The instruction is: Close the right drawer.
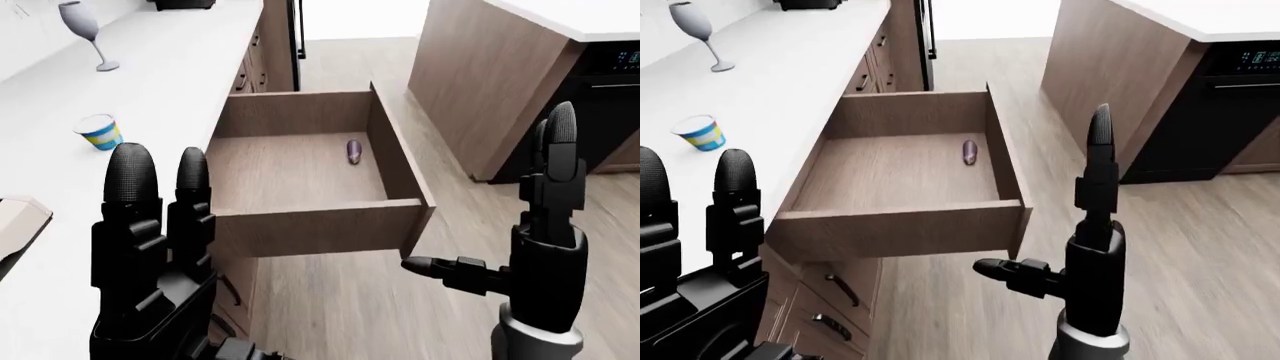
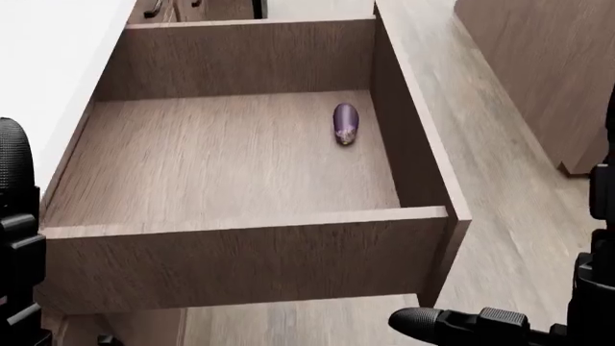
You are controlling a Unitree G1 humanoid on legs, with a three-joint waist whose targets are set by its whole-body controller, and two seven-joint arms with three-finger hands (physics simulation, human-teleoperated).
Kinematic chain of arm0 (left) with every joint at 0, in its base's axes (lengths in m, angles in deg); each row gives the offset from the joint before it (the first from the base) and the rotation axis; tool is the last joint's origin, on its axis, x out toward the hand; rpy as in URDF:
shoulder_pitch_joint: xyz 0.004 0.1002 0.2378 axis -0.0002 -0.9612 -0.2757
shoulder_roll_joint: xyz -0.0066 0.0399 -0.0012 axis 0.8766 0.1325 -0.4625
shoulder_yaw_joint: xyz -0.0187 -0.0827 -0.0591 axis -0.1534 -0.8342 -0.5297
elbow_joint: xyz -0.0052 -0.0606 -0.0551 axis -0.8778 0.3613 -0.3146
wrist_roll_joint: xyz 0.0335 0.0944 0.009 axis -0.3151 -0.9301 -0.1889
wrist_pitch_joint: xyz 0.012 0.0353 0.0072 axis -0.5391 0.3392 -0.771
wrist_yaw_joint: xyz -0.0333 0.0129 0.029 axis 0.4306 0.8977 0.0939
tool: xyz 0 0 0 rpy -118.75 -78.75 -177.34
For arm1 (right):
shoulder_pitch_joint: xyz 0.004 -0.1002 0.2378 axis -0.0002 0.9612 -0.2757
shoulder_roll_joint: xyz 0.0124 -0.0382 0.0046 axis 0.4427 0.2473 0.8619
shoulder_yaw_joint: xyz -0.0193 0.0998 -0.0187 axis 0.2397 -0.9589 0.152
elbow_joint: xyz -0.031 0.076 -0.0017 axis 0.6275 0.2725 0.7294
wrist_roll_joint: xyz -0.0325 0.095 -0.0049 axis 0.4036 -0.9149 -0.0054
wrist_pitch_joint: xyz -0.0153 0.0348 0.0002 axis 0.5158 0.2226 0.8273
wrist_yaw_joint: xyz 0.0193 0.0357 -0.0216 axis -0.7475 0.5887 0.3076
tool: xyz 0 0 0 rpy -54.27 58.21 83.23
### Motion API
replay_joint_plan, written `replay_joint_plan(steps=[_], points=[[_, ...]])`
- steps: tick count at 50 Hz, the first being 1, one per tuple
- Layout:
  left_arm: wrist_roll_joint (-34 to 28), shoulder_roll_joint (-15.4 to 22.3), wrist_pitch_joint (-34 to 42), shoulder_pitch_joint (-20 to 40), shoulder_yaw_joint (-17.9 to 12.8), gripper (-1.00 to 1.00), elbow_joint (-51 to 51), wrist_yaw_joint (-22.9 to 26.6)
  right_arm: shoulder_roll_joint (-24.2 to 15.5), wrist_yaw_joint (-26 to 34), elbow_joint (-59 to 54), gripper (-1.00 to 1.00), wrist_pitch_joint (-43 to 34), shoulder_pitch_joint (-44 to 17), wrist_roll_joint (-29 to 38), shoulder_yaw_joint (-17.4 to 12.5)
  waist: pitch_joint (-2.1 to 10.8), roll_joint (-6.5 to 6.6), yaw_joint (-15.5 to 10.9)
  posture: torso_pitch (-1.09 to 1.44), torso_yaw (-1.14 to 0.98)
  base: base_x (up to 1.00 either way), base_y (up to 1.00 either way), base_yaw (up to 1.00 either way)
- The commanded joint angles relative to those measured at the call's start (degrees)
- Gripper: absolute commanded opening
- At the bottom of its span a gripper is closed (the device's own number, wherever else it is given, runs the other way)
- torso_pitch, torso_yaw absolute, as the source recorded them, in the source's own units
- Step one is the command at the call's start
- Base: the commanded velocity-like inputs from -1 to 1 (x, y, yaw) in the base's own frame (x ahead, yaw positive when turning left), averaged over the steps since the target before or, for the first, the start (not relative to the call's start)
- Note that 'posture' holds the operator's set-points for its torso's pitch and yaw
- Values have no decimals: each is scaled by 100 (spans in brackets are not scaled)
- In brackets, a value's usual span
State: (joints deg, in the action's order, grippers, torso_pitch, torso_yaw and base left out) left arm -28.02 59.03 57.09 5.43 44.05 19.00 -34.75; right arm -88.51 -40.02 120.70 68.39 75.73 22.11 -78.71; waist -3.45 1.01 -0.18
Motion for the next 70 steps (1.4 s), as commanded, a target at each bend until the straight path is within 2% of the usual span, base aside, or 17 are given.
replay_joint_plan(steps=[1, 5, 10, 14, 16, 17, 20, 25, 29, 30, 31, 33, 41, 42, 50, 63, 70], points=[[28, 5, -132, 30, -27, 100, -203, -5, 6, -59, 207, 100, 138, -64, 20, 10, -36, -20, -4, 0, 0, 32, 0, 0], [36, 1, -120, 28, -35, 100, -216, 2, 10, -57, 205, 100, 137, -62, 24, 14, -82, 179, -24, 0, 0, 33, 0, 0], [51, -5, -120, 30, -49, 100, -209, 10, 16, -47, 222, 100, 105, -75, 46, 33, -22, 80, -81, 0, 0, 33, 0, 0], [52, -8, -120, 19, -47, 100, -221, 14, 7, -65, 192, 100, 142, -60, 36, 23, -15, -180, -101, 0, 0, 34, 0, 0], [52, -11, -102, 21, -47, 100, -232, 10, 10, -76, 187, 100, 151, -52, 37, 19, 111, -531, -62, 0, 0, 34, 0, 0], [44, -12, -84, 21, -39, 100, -253, 7, 9, -74, 191, 100, 152, -50, 31, 17, 28, -306, 19, 0, 0, 33, 0, 0], [41, -10, -97, 19, -32, 100, -237, 8, 13, -76, 182, 100, 154, -45, 43, 23, 17, -387, 33, 0, 0, 33, 0, 0], [52, -3, -167, 0, -37, 100, -191, 14, 9, -90, 163, 100, 179, -27, 38, 3, -45, -141, 57, 0, 0, 34, 0, 0], [59, -2, -136, 15, -46, 100, -205, 10, 11, -88, 160, 100, 177, -37, 38, -6, 102, 350, 97, 0, 0, 33, 0, 0], [57, -3, -130, 19, -43, 100, -204, 14, 13, -88, 167, 100, 173, -42, 32, -11, 73, 251, 23, 0, 0, 34, 0, 0], [66, -4, -141, 14, -54, 100, -199, 17, 17, -90, 161, 100, 179, -46, 9, 1, -134, 236, 15, 0, 0, 0, 0, 0], [66, -8, -135, 12, -53, 100, -204, 22, 16, -62, 159, 100, 132, -52, -40, 0, 76, 216, 14, 0, 0, 0, 0, 0], [65, -13, -94, 13, -50, 100, -236, 18, 16, -108, 169, 100, 170, -45, -60, -41, 116, -380, -88, 0, 0, 0, 0, 0], [58, -14, -66, 16, -45, 100, -262, 10, 20, -112, 177, 100, 165, -54, -54, -47, 140, -208, -112, 0, 0, 0, 0, 0], [44, -15, 9, 44, -41, 100, -295, -11, 25, -93, 243, 100, 178, -50, -106, -55, 288, -114, -81, 0, 0, 0, 0, 0], [65, -10, -98, 21, -50, 100, -215, 19, 22, -48, 230, 100, 243, -26, -210, -72, 221, -122, -64, 0, 0, 0, 0, 0], [69, -12, -106, 17, -50, 100, -201, 27, 36, 307, 727, 100, -612, -311, -863, -351, 210, -153, -93, 0, 0, 0, 0, 0]])
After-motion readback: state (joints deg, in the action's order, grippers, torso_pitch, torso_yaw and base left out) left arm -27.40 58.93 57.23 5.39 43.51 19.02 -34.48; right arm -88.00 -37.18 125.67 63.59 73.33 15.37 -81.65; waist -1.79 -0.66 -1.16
